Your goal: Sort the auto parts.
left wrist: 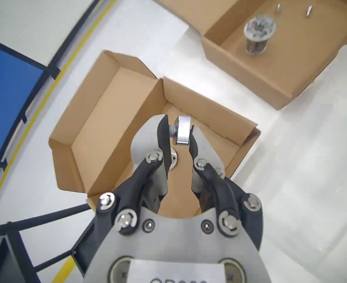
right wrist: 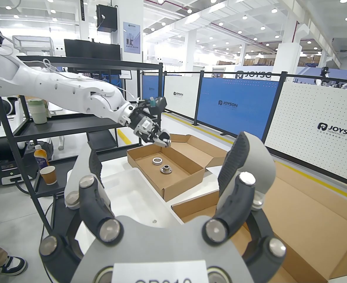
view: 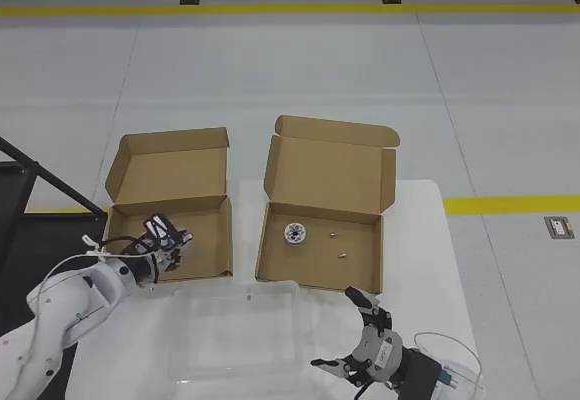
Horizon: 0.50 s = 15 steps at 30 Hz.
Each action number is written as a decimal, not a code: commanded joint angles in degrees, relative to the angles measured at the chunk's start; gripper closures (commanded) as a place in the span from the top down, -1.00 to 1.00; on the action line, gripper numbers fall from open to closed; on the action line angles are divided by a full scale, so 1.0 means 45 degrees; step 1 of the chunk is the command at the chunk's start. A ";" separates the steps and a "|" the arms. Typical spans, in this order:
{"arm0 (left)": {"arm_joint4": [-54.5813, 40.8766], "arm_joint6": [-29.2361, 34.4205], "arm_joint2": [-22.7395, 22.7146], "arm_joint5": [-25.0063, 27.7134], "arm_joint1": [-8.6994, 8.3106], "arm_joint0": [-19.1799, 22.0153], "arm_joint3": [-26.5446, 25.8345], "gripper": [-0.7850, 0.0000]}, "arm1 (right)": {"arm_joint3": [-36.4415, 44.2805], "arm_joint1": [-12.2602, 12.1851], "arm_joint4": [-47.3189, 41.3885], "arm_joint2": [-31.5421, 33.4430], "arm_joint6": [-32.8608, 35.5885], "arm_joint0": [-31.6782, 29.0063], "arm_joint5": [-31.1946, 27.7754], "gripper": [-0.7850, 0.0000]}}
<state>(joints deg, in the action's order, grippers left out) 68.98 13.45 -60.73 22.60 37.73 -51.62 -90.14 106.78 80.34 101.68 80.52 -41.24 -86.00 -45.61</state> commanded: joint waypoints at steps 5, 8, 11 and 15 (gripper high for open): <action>0.0417 0.0871 0.2991 -0.0321 0.1471 0.2940 0.3265 -1.00 | 0.0000 0.0000 0.0000 0.0000 0.0000 0.0000 0.0000 1.00; 0.0355 0.0758 0.3961 -0.0235 0.2153 0.3920 0.4680 -1.00 | 0.0000 0.0000 0.0000 0.0000 0.0000 0.0000 0.0000 1.00; 0.0380 0.0642 0.4703 -0.0248 0.2762 0.4644 0.5915 -1.00 | 0.0000 0.0000 0.0000 0.0000 0.0000 0.0000 0.0000 1.00; 0.0342 0.0371 0.5303 -0.0083 0.3397 0.5318 0.7287 -1.00 | 0.0000 0.0000 0.0000 0.0000 0.0000 0.0000 0.0000 1.00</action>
<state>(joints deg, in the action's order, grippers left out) 70.46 15.49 -37.50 22.04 52.32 -28.37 -59.10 106.78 80.34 101.68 80.52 -41.24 -86.00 -45.61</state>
